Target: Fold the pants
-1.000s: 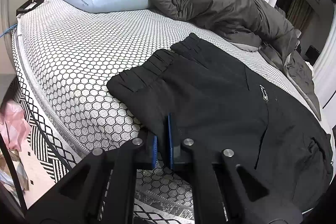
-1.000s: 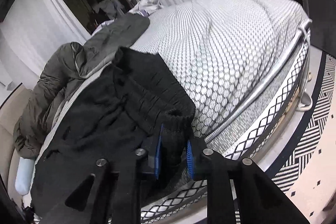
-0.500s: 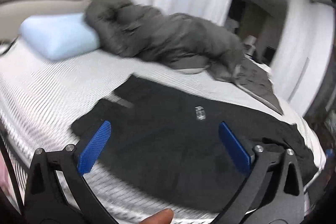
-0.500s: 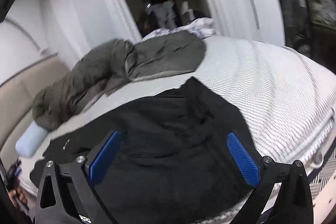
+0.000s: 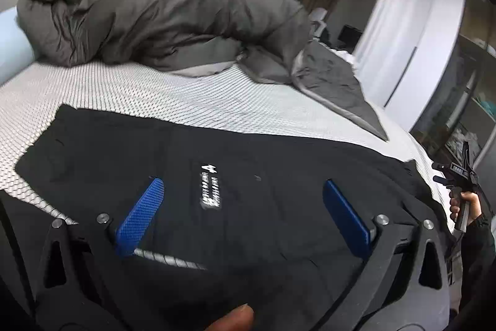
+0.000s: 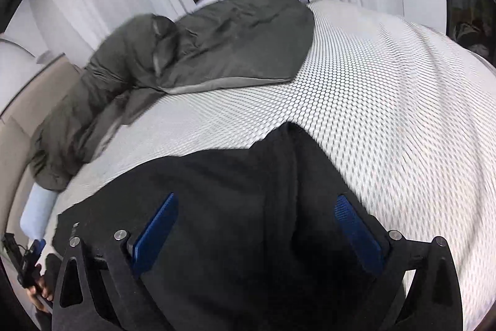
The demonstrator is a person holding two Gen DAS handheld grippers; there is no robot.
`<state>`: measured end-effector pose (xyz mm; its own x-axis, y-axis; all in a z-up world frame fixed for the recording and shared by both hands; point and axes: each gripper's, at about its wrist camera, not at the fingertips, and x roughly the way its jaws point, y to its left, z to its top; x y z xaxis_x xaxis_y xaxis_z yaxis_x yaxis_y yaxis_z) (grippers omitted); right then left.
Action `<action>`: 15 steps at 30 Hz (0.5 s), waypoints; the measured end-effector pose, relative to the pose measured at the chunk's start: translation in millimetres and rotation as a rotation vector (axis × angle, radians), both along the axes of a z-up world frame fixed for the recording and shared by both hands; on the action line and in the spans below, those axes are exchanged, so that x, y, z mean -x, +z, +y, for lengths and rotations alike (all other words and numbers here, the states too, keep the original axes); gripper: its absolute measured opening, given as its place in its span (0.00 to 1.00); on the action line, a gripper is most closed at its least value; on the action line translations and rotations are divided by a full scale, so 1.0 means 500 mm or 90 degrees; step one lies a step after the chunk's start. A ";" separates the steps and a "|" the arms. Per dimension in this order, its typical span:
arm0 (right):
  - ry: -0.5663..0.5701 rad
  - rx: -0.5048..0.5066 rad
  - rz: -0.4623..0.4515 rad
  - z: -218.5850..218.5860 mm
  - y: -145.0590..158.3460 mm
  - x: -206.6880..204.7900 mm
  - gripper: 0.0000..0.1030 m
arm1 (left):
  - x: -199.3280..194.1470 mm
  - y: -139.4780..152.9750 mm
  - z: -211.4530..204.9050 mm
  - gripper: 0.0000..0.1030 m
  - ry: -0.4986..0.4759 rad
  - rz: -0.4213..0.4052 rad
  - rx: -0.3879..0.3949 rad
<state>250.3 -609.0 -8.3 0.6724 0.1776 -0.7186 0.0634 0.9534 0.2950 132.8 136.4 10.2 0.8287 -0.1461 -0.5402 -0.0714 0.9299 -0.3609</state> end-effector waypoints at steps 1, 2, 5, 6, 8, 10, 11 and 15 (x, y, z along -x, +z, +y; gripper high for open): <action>0.001 0.005 0.009 -0.004 -0.010 -0.032 0.99 | -0.016 -0.010 0.010 0.99 0.012 0.011 0.000; 0.003 0.011 0.023 -0.006 -0.023 -0.069 0.99 | -0.032 -0.021 0.021 0.99 0.029 0.022 -0.001; 0.010 0.024 0.075 -0.005 -0.069 -0.158 0.70 | -0.063 -0.049 0.056 0.99 0.065 0.052 0.013; 0.023 0.021 0.104 -0.002 -0.086 -0.185 0.31 | -0.072 -0.055 0.063 0.99 0.073 0.061 0.024; 0.050 0.022 0.124 0.007 -0.100 -0.219 0.07 | -0.077 -0.062 0.077 0.99 0.080 0.071 0.027; 0.052 0.084 0.083 0.024 -0.075 -0.248 0.05 | -0.069 -0.062 0.085 0.99 0.087 0.071 0.006; 0.039 0.106 0.064 0.024 -0.065 -0.256 0.05 | -0.066 -0.059 0.087 0.99 0.094 0.067 -0.011; -0.046 0.134 0.006 -0.010 -0.033 -0.318 0.05 | -0.050 -0.056 0.102 0.99 0.117 0.057 -0.032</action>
